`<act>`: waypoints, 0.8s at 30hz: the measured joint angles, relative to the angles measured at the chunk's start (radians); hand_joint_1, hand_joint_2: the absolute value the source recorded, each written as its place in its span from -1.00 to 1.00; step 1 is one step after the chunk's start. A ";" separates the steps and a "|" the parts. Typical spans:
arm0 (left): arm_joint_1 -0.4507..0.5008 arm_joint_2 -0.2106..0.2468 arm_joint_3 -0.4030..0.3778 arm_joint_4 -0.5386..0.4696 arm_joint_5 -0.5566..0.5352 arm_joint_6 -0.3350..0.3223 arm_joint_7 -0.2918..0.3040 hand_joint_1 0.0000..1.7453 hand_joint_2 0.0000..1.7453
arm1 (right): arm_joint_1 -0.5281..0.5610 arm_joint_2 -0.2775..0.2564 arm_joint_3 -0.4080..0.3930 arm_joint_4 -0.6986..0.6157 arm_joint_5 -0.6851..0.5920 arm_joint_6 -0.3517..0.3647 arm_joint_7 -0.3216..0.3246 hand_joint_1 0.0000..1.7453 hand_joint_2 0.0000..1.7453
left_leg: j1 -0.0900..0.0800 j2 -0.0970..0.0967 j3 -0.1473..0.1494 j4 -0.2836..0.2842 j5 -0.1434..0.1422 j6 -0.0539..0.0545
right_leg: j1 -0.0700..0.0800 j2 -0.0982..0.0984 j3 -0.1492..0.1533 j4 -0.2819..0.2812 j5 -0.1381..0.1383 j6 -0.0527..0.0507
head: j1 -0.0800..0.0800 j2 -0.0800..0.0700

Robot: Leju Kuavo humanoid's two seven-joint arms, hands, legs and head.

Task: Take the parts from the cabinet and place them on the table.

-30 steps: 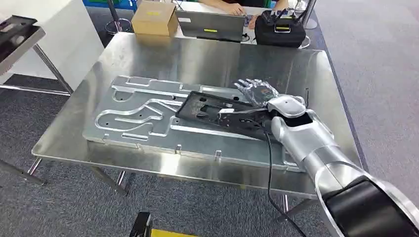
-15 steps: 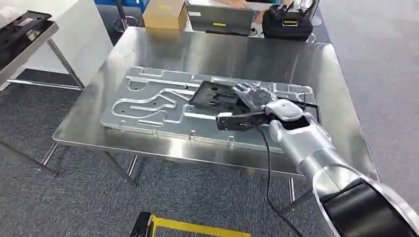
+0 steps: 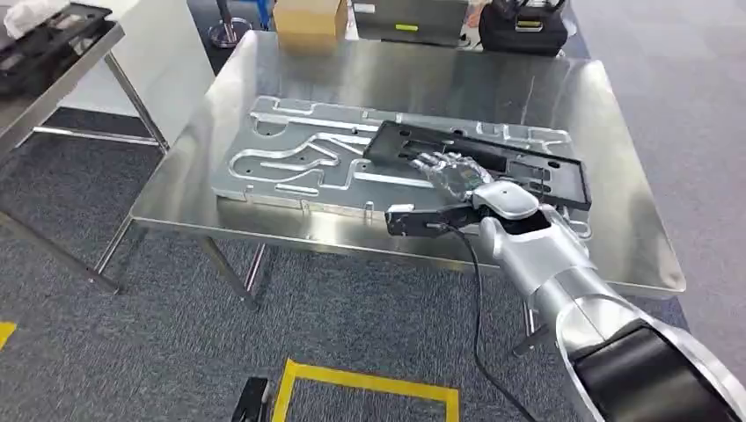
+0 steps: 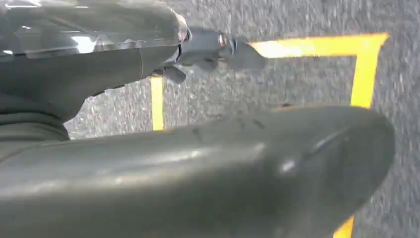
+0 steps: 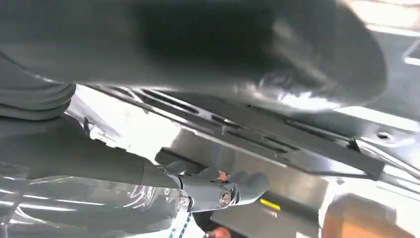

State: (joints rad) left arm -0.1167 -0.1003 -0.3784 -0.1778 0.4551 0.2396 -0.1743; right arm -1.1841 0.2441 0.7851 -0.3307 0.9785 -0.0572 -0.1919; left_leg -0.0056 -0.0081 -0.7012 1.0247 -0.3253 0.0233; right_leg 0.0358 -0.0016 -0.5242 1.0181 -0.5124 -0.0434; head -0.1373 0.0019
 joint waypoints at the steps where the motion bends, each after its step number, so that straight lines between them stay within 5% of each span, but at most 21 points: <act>1: 0.002 0.000 0.000 0.000 0.001 0.000 -0.002 -1.00 -1.00 | 0.003 -0.001 0.000 0.001 -0.001 -0.002 -0.001 -1.00 -1.00 | 0.002 0.000 0.001 -0.010 0.013 -0.005 | 0.001 -0.001 -0.003 -0.003 0.009 -0.004 | 0.000 0.000; 2: 0.005 0.000 0.000 0.000 0.002 0.000 -0.006 -1.00 -1.00 | 0.008 -0.002 0.000 0.002 -0.003 -0.006 -0.005 -1.00 -1.00 | -0.005 -0.002 0.001 -0.019 0.025 -0.012 | -0.005 -0.003 -0.004 -0.025 0.030 -0.005 | 0.000 0.000; 3: 0.008 0.005 0.000 0.000 0.007 -0.001 -0.009 -1.00 -1.00 | 0.011 -0.004 -0.001 0.003 -0.009 -0.014 -0.012 -1.00 -1.00 | -0.003 0.000 -0.007 -0.007 -0.006 -0.016 | -0.014 -0.012 -0.004 -0.039 0.051 0.003 | 0.000 0.000; 4: 0.011 0.006 0.000 0.000 0.014 -0.001 -0.012 -1.00 -1.00 | 0.017 -0.004 -0.002 0.003 -0.012 -0.021 -0.018 -1.00 -1.00 | -0.002 -0.001 -0.021 0.033 -0.068 -0.023 | -0.017 -0.010 -0.017 -0.045 0.067 -0.006 | 0.000 0.000; 6: 0.012 0.012 0.001 0.000 0.018 0.000 -0.019 -1.00 -1.00 | 0.033 -0.006 -0.005 0.008 -0.012 -0.036 -0.024 -1.00 -1.00 | 0.010 0.001 -0.055 0.181 -0.184 -0.038 | -0.021 -0.010 -0.049 -0.045 0.093 0.003 | 0.000 0.000; 7: 0.012 0.016 0.002 0.000 0.018 0.002 -0.024 -1.00 -1.00 | 0.044 -0.009 -0.005 0.010 -0.011 -0.042 -0.026 -1.00 -1.00 | 0.015 0.001 -0.066 0.249 -0.210 -0.046 | -0.023 -0.012 -0.065 -0.043 0.104 0.007 | 0.000 0.000; 8: 0.013 0.021 0.002 0.000 0.020 0.004 -0.029 -1.00 -1.00 | 0.055 -0.011 -0.005 0.013 -0.010 -0.047 -0.026 -1.00 -1.00 | 0.020 0.002 -0.065 0.292 -0.204 -0.053 | -0.027 -0.014 -0.082 -0.040 0.115 0.011 | 0.000 0.000; 9: 0.013 0.027 0.004 0.000 0.030 0.005 -0.035 -1.00 -1.00 | 0.066 -0.012 -0.005 0.015 -0.010 -0.052 -0.027 -1.00 -1.00 | 0.025 0.002 -0.046 0.295 -0.171 -0.061 | -0.032 -0.016 -0.101 -0.035 0.126 0.017 | 0.000 0.000; 11: 0.013 0.039 0.012 0.000 0.040 0.006 -0.042 -1.00 -1.00 | 0.077 -0.014 -0.008 0.018 -0.010 -0.060 -0.027 -1.00 -1.00 | 0.035 0.003 0.040 0.202 -0.109 -0.077 | -0.044 -0.016 -0.139 -0.018 0.141 0.031 | 0.000 0.000; 12: 0.012 0.044 0.018 0.000 0.049 0.006 -0.049 -1.00 -1.00 | 0.078 -0.014 -0.010 0.018 -0.010 -0.063 -0.026 -1.00 -1.00 | 0.043 0.006 0.115 0.099 -0.121 -0.088 | -0.049 -0.016 -0.160 0.000 0.148 0.041 | 0.000 0.000; 13: 0.011 0.046 0.022 0.000 0.051 0.007 -0.056 -1.00 -1.00 | 0.078 -0.013 -0.011 0.018 -0.010 -0.068 -0.025 -1.00 -1.00 | 0.034 0.004 0.163 0.033 -0.180 -0.096 | -0.046 -0.015 -0.175 0.010 0.153 0.049 | -0.002 0.000; 14: 0.013 0.057 0.025 0.000 0.050 0.009 -0.065 -1.00 -1.00 | 0.082 -0.012 -0.015 0.018 -0.012 -0.073 -0.021 -1.00 -1.00 | 0.028 -0.001 0.158 0.028 -0.176 -0.061 | -0.046 -0.014 -0.177 0.017 0.157 0.053 | -0.001 0.000; 17: 0.022 0.076 0.028 0.000 0.048 0.012 -0.093 -1.00 -1.00 | 0.097 -0.010 -0.026 0.018 -0.022 -0.099 -0.021 -1.00 -1.00 | 0.026 0.001 0.147 0.025 -0.164 -0.029 | -0.047 -0.014 -0.177 0.011 0.182 0.073 | -0.002 0.000; 18: 0.021 0.085 0.028 0.000 0.047 0.013 -0.098 -1.00 -1.00 | 0.102 -0.012 -0.029 0.018 -0.025 -0.107 -0.021 -1.00 -1.00 | 0.029 0.005 0.139 0.021 -0.151 -0.016 | -0.051 -0.011 -0.182 0.017 0.170 0.077 | -0.001 0.000; 20: 0.019 0.096 0.029 0.000 0.033 0.018 -0.093 -1.00 -1.00 | 0.114 -0.016 -0.039 0.018 -0.027 -0.121 -0.021 -1.00 -1.00 | 0.028 0.005 0.112 0.020 -0.127 -0.005 | -0.052 -0.008 -0.213 0.100 0.055 0.085 | -0.001 0.000; 22: 0.012 0.104 0.025 0.000 0.005 0.031 -0.067 -1.00 -1.00 | 0.140 -0.027 -0.048 0.018 -0.026 -0.134 -0.018 -1.00 -1.00 | 0.025 0.004 0.079 0.021 -0.101 -0.001 | -0.051 -0.006 -0.251 0.257 -0.045 0.090 | -0.001 0.000; 24: 0.004 0.106 0.023 0.000 -0.009 0.033 -0.052 -1.00 -1.00 | 0.181 -0.038 -0.054 0.019 -0.027 -0.147 -0.025 -1.00 -1.00 | 0.021 0.002 0.048 0.021 -0.078 -0.001 | -0.050 -0.005 -0.241 0.318 -0.038 0.086 | -0.001 0.000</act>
State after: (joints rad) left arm -0.1132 0.0061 -0.3559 -0.1781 0.4463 0.2728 -0.2258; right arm -1.0029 0.2064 0.7313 -0.3120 0.9514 -0.2044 -0.2170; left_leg 0.0150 -0.0062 -0.6529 1.0461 -0.4034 0.0228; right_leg -0.0137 -0.0062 -0.7649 1.3361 -0.5502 0.0427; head -0.1381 0.0019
